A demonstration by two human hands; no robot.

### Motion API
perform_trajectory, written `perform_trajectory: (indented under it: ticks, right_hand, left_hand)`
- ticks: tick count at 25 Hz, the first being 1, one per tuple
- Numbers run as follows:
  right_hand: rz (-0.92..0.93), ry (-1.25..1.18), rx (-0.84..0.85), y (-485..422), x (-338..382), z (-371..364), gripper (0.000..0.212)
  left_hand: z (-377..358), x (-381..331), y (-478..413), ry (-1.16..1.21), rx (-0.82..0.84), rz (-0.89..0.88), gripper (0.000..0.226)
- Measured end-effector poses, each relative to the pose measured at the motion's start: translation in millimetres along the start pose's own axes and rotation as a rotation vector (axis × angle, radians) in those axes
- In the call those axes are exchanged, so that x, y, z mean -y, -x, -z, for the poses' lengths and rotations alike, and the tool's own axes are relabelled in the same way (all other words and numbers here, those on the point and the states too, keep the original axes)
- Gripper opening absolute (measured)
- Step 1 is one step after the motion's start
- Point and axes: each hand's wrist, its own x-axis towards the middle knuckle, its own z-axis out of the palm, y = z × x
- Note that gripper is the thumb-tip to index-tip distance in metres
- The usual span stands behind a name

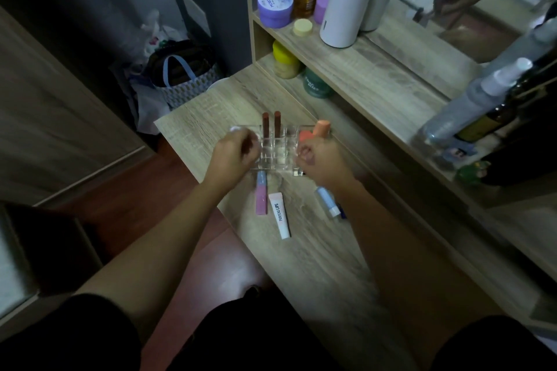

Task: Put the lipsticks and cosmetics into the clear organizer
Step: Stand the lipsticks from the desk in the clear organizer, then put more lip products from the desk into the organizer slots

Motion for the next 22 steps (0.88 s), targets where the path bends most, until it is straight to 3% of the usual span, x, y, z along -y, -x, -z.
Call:
perform_trajectory:
  ticks: [2, 5, 10, 15, 18, 20, 22]
  right_hand:
    - [0.026, 0.209, 0.124, 14, -7, -8, 0.014]
    - [0.048, 0.399, 0.168, 24, -13, -20, 0.028]
    - [0.106, 0.593, 0.186, 25, -9, -28, 0.035]
    - [0.184, 0.595, 0.229, 27, -10, -29, 0.031]
    - [0.137, 0.275, 0.073, 29, 2, -21, 0.028]
    - [0.043, -0.113, -0.18, 29, 16, -8, 0.027]
    - [-0.043, -0.419, -0.327, 20, 27, 9, 0.035]
  left_hand:
    - [-10, 4, 25, -0.065, 0.145, 0.014, 0.013]
    - [-28, 5, 48, -0.11, 0.273, 0.25, 0.03]
    - [-43, 5, 54, -0.024, 0.268, 0.53, 0.033]
    - [-29, 1, 58, 0.105, 0.235, 0.577, 0.023]
    - [-16, -4, 57, 0.459, 0.181, 0.623, 0.01]
    - [-5, -9, 50, 0.749, 0.197, 0.633, 0.017]
    - [5, -12, 37, 0.918, 0.209, 0.595, 0.03]
